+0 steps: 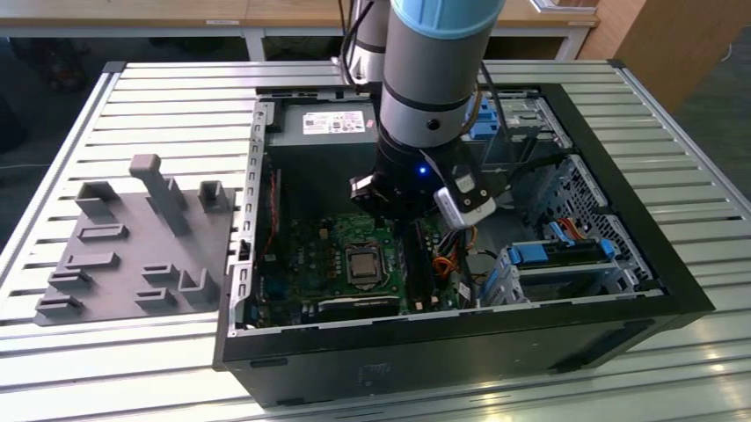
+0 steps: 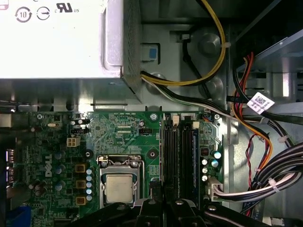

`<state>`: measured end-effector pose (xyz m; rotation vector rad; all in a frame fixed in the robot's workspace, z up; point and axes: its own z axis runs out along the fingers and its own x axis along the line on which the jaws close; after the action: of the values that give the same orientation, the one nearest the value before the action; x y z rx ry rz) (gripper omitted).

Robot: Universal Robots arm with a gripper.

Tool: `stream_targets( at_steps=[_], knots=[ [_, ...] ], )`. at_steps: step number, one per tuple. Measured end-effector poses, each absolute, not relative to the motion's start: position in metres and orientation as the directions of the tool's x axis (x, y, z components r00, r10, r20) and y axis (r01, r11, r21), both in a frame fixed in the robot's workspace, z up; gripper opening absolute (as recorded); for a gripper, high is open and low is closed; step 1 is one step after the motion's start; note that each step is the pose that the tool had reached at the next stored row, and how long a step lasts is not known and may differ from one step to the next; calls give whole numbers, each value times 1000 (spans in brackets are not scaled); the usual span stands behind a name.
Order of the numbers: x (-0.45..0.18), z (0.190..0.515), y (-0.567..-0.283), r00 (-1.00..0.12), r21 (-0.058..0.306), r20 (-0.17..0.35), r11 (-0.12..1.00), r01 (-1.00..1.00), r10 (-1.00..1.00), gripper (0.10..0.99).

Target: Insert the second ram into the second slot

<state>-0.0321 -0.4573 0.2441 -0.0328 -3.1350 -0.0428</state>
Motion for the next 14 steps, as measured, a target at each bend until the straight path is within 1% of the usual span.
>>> stream_targets(
  at_steps=[14],
  knots=[
    [-25, 241, -462, -1000, 28, 7, 999, 27, 26, 137]
  ],
)
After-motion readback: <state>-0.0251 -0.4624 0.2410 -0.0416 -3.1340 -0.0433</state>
